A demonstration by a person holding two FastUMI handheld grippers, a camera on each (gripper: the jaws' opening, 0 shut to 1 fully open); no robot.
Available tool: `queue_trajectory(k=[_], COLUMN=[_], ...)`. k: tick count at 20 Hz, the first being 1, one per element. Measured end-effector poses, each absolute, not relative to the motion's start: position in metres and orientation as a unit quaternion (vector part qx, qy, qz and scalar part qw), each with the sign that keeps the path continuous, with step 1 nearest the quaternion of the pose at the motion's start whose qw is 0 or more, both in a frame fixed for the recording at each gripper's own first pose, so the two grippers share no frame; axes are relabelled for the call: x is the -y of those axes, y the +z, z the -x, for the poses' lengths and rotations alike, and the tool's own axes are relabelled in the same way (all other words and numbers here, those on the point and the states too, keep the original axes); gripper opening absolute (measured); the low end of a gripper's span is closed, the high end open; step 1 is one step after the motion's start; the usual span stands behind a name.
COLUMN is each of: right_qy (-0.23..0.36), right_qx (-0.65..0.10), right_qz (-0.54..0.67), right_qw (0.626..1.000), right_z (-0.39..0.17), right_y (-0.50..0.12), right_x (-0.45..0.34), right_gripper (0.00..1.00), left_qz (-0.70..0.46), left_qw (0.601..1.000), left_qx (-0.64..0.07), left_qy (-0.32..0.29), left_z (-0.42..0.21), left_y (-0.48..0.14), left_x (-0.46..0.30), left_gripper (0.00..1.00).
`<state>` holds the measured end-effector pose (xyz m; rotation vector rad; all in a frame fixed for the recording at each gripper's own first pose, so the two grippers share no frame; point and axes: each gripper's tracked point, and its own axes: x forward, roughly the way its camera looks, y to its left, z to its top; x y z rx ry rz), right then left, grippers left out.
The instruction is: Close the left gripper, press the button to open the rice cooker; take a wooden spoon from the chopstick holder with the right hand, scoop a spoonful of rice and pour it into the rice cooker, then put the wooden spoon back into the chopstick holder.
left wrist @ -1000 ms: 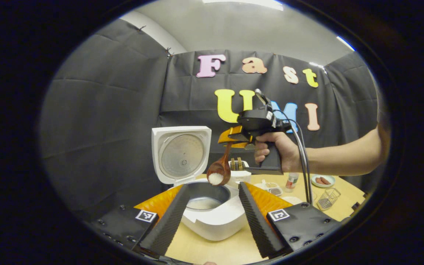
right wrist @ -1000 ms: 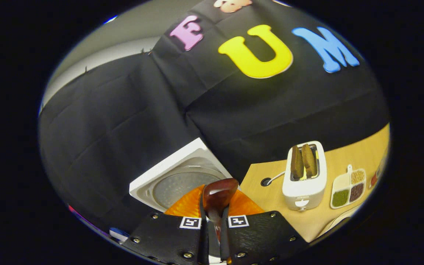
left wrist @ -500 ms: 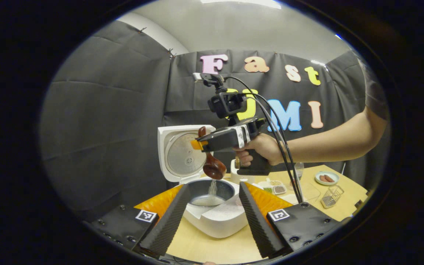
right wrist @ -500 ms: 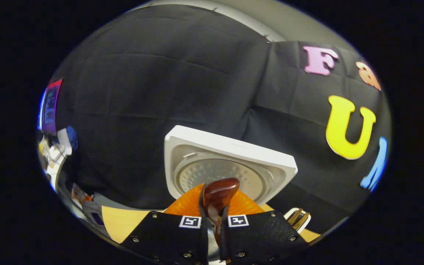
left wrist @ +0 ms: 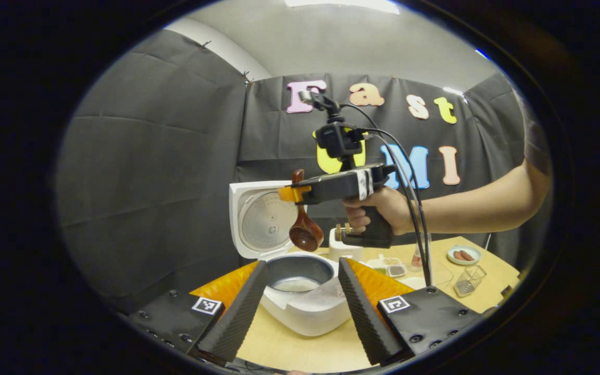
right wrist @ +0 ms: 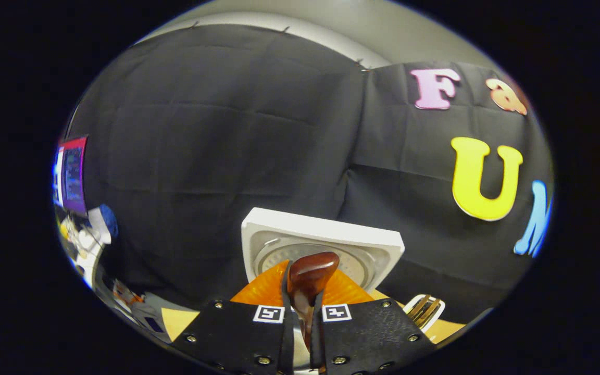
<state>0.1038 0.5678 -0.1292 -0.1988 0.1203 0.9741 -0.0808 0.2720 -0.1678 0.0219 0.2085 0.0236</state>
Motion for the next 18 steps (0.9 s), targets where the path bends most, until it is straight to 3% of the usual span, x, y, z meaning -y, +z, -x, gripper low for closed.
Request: queue_trajectory(k=[8,18], right_qy=[0.379,0.306], right_qx=[-0.155,-0.151], right_qz=[-0.154,-0.213], right_qw=[0.899,0.915], right_z=[-0.140,-0.128], right_y=[-0.078,-0.067], right_x=[-0.436,-0.252], right_gripper=[0.12,0.12], left_qz=[-0.009,-0.007], left_qw=[0.995,0.993], left_qx=[-0.099,-0.092], left_qy=[-0.030,-0.069], left_z=[0.079,0.067], left_y=[-0.156,-0.142], left_x=[-0.226,-0.135], left_gripper=[0.94,0.94])
